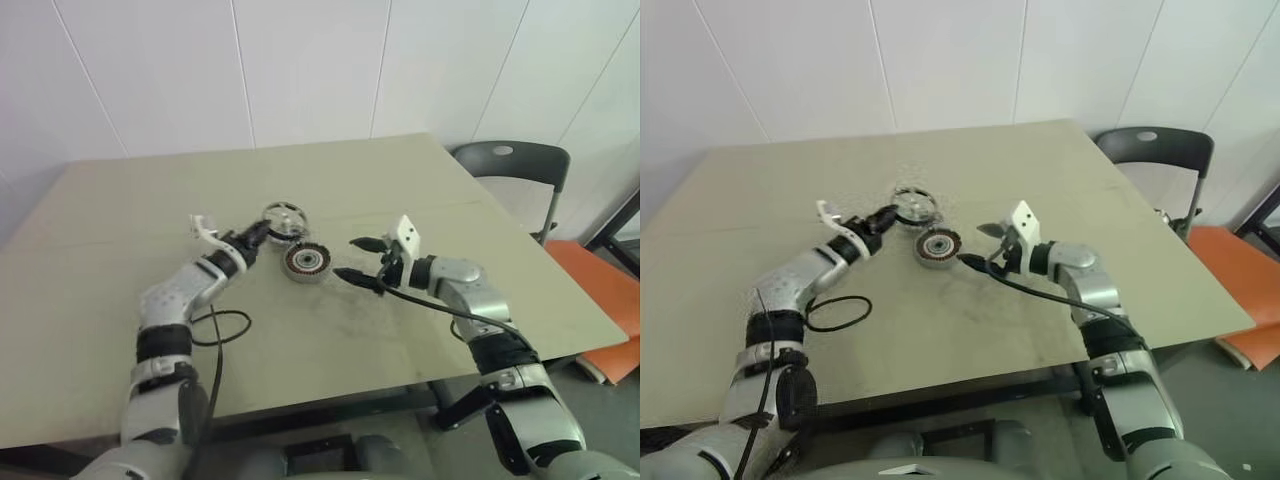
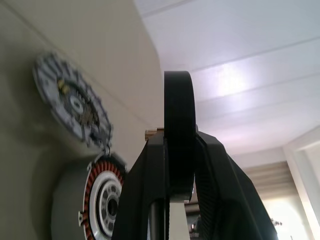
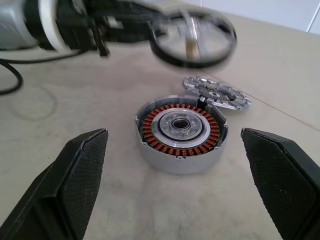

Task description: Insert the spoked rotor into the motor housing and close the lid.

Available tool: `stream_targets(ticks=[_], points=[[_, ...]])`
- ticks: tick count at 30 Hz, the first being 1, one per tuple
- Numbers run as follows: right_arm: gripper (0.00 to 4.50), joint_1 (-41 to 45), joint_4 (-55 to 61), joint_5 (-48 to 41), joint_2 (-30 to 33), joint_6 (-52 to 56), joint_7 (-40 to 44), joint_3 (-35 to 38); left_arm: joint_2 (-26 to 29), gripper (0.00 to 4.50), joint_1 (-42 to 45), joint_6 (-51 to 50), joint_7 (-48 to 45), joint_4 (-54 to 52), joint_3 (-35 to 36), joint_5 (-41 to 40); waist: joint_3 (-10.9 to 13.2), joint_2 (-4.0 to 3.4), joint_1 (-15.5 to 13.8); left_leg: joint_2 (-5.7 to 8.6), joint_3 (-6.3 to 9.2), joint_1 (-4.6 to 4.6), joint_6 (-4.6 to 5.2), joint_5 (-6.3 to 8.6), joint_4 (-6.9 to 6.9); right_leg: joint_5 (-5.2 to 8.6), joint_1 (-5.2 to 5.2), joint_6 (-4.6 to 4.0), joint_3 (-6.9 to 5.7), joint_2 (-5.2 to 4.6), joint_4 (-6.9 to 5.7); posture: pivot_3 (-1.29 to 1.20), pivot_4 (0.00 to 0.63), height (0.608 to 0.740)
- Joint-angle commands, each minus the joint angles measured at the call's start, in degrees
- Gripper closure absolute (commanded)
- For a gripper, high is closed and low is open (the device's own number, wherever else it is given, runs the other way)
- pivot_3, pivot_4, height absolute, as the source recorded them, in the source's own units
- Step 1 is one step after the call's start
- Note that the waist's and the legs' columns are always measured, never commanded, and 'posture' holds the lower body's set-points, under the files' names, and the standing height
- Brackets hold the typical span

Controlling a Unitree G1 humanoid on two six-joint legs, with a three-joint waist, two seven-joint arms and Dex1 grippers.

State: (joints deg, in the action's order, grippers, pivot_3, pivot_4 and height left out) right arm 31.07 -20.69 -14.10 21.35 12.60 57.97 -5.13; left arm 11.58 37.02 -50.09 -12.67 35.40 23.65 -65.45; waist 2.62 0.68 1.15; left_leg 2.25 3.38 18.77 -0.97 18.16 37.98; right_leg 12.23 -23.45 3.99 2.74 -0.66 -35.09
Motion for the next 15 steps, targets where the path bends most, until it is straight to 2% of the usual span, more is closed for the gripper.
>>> stream_targets(ticks=[1,8,15], points=[[0.00,0.1,3.6,-1.9,2.1,1.4,1.2,1.8,1.4,4.10,4.7,-2.0,-5.6,6.8,-0.9,3.9,0.0,0.01,0.1,0.01,0.00,0.03,0.00,0.00,0.01,0.00,-0.02,0.00,0.00,0.00,0.00,0.00,0.000,0.740],[0.00,-0.6,4.2,-1.5,3.2,1.7,0.2,2.1,2.1,4.10,8.6,-4.1,-10.6,14.8,0.1,9.3,0.0,0.01,0.0,-0.05,0.03,0.26,0.00,0.00,0.01,-0.01,-0.25,0.01,0.00,0.00,-0.03,0.00,0.000,0.740],[0.00,-1.3,4.6,-1.3,3.3,1.8,0.0,2.0,2.6,4.10,7.4,-8.4,-11.3,13.7,2.5,10.0,0.0,0.01,-0.2,-0.06,0.03,0.77,-0.02,-0.01,0.02,-0.05,-0.84,0.03,0.05,-0.16,-0.11,0.00,0.000,0.740]])
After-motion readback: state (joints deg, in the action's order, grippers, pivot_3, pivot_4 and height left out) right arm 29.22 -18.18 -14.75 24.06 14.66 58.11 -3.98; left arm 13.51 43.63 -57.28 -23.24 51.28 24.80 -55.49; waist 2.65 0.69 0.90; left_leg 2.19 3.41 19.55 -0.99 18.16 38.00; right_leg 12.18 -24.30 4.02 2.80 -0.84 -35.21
